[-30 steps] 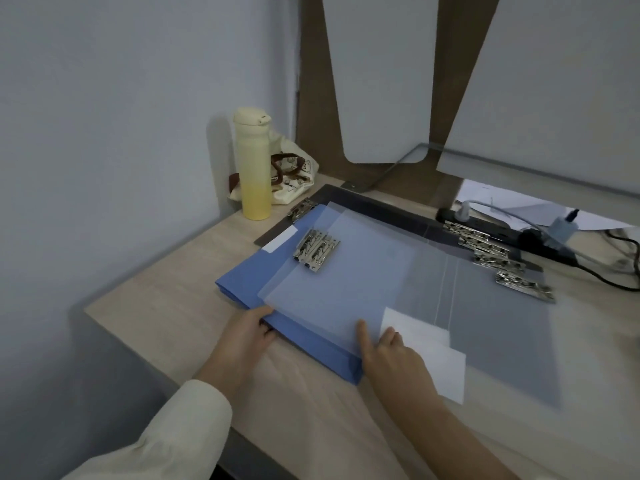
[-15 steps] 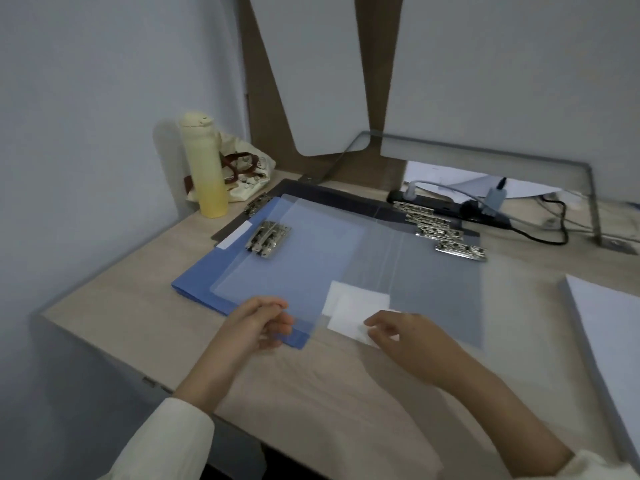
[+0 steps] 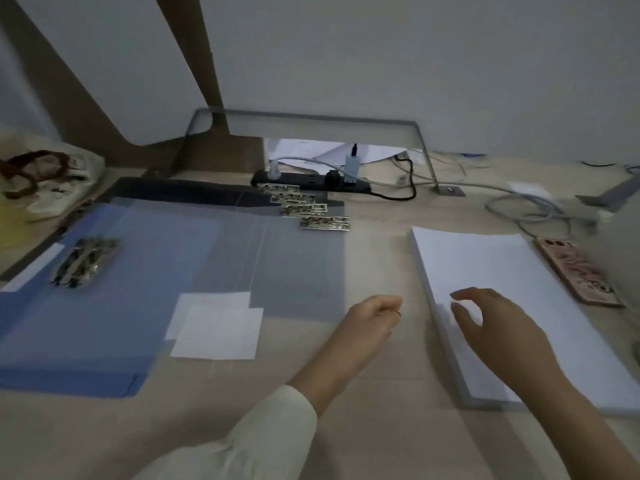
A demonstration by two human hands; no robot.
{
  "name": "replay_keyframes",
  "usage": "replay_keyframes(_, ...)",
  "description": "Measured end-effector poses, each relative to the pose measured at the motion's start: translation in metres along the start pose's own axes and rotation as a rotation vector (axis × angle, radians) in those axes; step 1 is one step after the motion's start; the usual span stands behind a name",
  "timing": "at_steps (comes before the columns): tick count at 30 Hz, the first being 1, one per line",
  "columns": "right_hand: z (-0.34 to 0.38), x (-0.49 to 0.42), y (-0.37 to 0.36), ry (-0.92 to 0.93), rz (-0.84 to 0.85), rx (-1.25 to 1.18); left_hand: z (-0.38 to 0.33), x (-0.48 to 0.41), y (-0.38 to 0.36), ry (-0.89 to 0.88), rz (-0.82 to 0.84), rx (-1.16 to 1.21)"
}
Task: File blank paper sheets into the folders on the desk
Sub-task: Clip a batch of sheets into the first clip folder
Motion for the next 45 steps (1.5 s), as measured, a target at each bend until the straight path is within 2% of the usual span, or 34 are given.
replay_keyframes(10,-0.019,0.002,-0.027,0.011,-0.065,0.088,0.007,-0.05,-0.054,0.358,0.015,0.334)
replay_keyframes(19,-0.022,0.0,-0.024,0.036,-0.069,0.042,-0.005,-0.064,-0.054,0.534,-0.018,0.302)
replay_keyframes(34,-0.022,-0.002,-0.023,0.032,-0.092,0.001,-0.002,-0.078,-0.056,0.475,-0.01,0.157)
replay_keyframes(39,-0.02,-0.001,-0.022,0.013,-0.104,-0.016,0.005,-0.07,-0.053,0.498,0.13,0.29)
replay_keyframes(43,-0.014,-0.001,-0.024,0.004,-0.067,0.05,0.018,-0.062,-0.045,0.442,0.189,0.496)
replay_keyframes(45,-0.012,0.0,-0.025,-0.008,-0.055,0.083,0.021,-0.059,-0.043,0.395,0.227,0.525)
Point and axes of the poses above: each hand's wrist, its own x-axis away from the middle knuckle, its own y-axis out of the back of the hand, z = x × y, the point moved 5 cm from there along -x, towards the middle knuckle, and after that the axes turned 10 degrees about x, right-handed, at the moved point
